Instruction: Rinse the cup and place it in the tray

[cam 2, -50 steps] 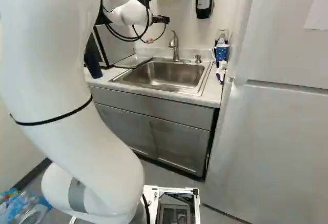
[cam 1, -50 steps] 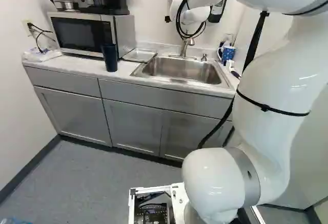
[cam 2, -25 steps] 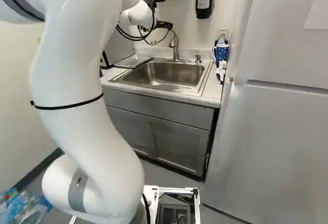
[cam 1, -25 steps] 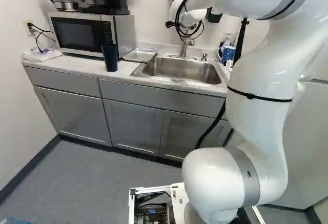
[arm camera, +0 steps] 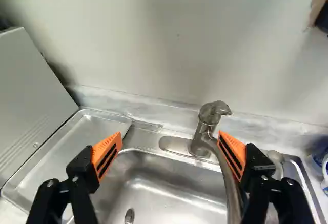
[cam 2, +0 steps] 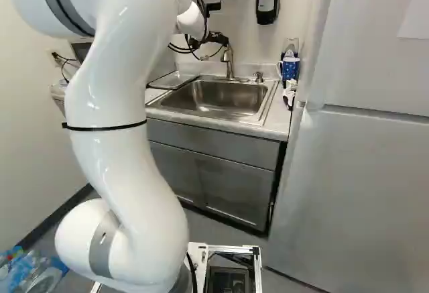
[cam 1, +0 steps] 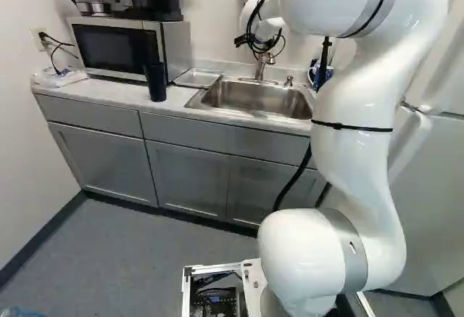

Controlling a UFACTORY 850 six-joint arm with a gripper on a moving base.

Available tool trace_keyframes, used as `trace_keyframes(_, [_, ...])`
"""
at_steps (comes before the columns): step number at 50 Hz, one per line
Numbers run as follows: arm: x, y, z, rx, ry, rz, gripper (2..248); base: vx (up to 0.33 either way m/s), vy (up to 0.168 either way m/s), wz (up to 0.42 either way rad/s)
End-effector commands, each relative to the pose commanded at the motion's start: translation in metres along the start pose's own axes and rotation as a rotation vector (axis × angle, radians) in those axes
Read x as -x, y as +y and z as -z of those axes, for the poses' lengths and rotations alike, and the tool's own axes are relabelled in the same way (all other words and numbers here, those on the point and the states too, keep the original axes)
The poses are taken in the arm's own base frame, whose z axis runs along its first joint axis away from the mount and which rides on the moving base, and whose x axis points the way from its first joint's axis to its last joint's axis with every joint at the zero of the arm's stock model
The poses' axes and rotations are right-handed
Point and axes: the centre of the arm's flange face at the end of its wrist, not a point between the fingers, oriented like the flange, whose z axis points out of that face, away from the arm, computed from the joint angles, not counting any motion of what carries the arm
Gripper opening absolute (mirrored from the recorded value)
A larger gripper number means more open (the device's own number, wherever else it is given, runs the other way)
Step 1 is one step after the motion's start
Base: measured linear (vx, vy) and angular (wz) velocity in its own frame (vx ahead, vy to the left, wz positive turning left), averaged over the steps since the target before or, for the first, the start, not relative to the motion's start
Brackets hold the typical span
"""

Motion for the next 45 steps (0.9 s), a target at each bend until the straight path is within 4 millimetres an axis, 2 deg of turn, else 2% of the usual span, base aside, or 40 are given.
trace_keyframes(23, [-0.009,0.005,-0.044,0.006,-0.004,-0.003,247,0.0,0.0,0.0])
trace_keyframes(45, [-0.023,0.004,-0.079,0.005,0.088,-0.002,247,0.0,0.0,0.0])
